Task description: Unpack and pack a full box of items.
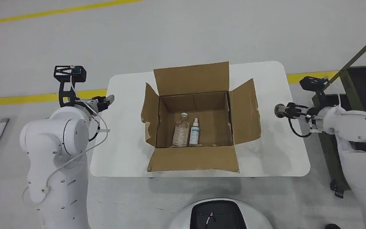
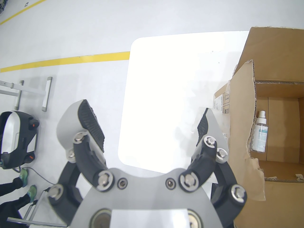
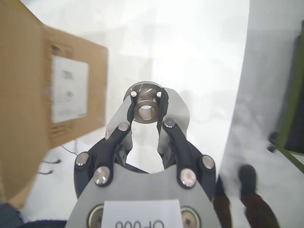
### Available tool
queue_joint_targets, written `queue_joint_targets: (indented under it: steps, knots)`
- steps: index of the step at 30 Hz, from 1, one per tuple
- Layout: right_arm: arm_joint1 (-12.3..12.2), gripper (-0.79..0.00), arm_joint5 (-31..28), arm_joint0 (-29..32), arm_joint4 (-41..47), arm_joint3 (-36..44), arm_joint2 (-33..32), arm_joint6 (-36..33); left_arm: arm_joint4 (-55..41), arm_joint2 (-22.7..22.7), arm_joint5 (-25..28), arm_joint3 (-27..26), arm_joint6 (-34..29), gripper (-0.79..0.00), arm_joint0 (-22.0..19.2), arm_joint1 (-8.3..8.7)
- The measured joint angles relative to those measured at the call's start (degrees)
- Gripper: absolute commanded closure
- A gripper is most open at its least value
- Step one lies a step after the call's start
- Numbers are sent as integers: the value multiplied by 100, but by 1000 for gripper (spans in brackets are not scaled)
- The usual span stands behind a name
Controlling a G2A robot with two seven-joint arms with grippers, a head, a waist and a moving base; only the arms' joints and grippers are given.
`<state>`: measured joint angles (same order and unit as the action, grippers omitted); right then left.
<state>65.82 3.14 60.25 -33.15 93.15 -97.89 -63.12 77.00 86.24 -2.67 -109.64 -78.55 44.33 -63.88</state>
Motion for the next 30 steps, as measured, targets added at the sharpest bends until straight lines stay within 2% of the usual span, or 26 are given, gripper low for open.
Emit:
queue_joint_targets:
  steps: [5, 14, 25, 30]
  knots:
    - [58, 0, -32, -170, 1820, -239, -130, 264, 0, 0, 0, 0, 0, -785, 0, 0]
    - [115, 0, -159, -253, 3624, -689, 176, 324, 0, 0, 0, 0, 0, -785, 0, 0]
    - [114, 0, -177, -234, 3677, -677, 184, 340, 0, 0, 0, 0, 0, -785, 0, 0]
    - [98, 0, -405, -319, 3894, -296, 286, 431, 0, 0, 0, 0, 0, -785, 0, 0]
